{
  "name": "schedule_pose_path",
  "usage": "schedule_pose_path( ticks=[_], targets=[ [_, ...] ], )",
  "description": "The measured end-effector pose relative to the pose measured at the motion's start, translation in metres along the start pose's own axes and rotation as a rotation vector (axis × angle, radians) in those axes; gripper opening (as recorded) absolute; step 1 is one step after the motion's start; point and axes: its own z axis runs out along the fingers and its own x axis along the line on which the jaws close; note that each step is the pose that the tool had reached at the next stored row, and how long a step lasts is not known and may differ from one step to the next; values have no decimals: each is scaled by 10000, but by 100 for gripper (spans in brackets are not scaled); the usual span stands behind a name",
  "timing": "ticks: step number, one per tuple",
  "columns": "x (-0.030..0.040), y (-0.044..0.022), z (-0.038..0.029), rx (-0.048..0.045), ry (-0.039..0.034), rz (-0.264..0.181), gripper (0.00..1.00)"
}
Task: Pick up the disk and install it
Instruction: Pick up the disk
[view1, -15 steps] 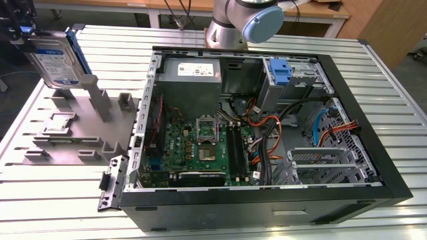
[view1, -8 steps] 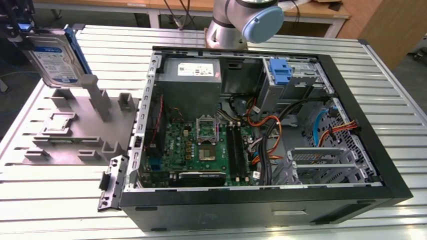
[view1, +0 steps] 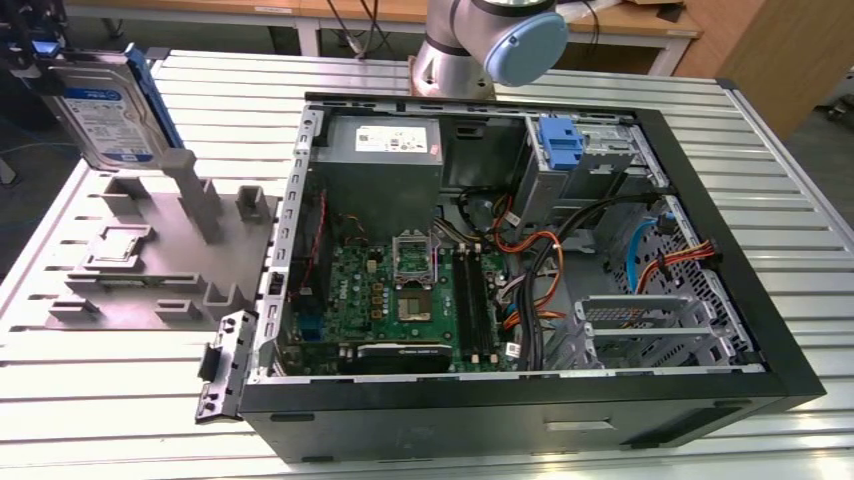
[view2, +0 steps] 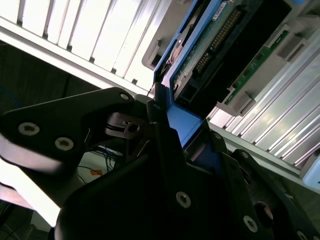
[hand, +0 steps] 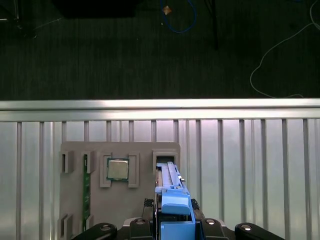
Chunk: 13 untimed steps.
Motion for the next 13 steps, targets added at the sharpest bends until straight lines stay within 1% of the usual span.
schedule_pose_path(
  ticks=[6,7,13],
  targets=[
    [-1,1,-34,0,0,0,36],
    [-1,1,-48,-1,1,0,36],
    [-2,1,-55,0,0,0,36]
  ],
)
